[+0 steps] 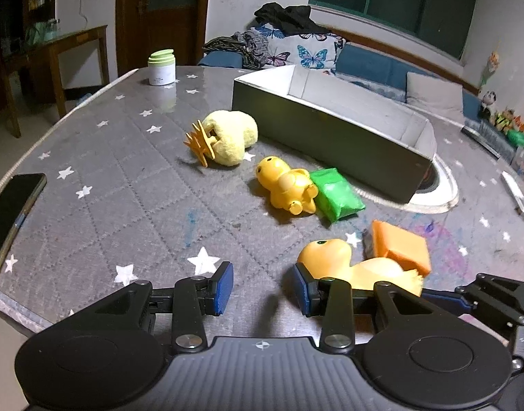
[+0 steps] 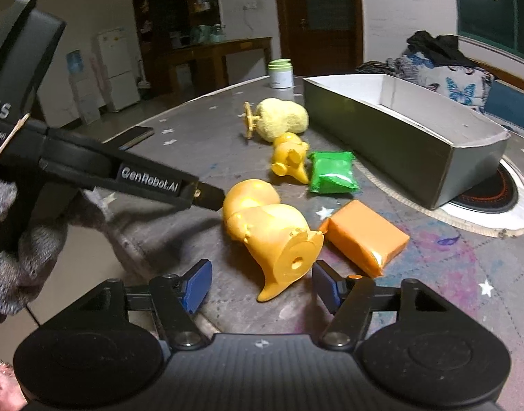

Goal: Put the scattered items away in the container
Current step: 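Move the right gripper toward the large orange-yellow rubber duck, then close the right gripper on the large rubber duck and lift it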

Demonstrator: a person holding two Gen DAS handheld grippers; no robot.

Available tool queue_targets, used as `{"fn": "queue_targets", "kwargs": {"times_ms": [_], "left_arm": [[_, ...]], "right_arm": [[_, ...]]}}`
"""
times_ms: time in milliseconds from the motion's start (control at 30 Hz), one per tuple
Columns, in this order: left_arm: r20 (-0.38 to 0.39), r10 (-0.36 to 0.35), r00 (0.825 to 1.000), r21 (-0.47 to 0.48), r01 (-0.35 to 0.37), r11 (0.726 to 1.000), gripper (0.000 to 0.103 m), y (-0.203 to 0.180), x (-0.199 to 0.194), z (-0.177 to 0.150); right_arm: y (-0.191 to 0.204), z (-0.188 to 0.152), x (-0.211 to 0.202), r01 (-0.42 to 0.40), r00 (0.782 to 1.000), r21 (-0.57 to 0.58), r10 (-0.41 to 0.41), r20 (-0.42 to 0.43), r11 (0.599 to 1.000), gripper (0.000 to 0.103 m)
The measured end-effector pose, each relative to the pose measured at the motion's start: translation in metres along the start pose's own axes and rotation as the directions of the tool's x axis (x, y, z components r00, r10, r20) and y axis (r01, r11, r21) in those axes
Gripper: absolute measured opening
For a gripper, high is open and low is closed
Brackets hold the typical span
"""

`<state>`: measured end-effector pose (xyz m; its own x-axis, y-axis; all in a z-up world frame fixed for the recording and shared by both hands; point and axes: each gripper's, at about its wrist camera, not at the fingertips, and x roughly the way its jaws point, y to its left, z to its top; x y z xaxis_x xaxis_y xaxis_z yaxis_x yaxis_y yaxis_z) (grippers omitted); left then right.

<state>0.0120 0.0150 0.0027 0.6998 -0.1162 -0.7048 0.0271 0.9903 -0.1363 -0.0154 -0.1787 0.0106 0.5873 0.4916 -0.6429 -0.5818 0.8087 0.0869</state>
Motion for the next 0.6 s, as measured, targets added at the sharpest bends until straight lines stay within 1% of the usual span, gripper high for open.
{"fn": "queue_targets", "kwargs": {"times_ms": [267,433,500,600], "left_arm": [[-0.025,-0.076,0.997,-0.035,0.075,0.997,0.041,0.0,-0.006,0.004],[-0.05,-0.098,0.994,-0.057,0.095,0.994,0.041,0.001,-0.003,0.005],[-0.065,-0.106,0.992,-0.073,0.102,0.992,0.041,0.003,0.0,0.006],[-0.076,-0.117,0.99,-0.088,0.111,0.99,0.041,0.007,0.002,0.007]], "right_arm": [[-0.001,0.012,-0.009,0.051,0.999,-0.073,-0.05,0.021,0.996,0.066],[0.004,0.021,0.001,0.039,0.999,-0.16,-0.04,-0.007,0.986,0.066],[0.007,0.024,0.008,0.031,0.999,-0.209,-0.037,-0.026,0.977,0.063],[0.013,0.027,0.016,0.021,0.998,-0.268,-0.037,-0.056,0.963,0.061]]}}
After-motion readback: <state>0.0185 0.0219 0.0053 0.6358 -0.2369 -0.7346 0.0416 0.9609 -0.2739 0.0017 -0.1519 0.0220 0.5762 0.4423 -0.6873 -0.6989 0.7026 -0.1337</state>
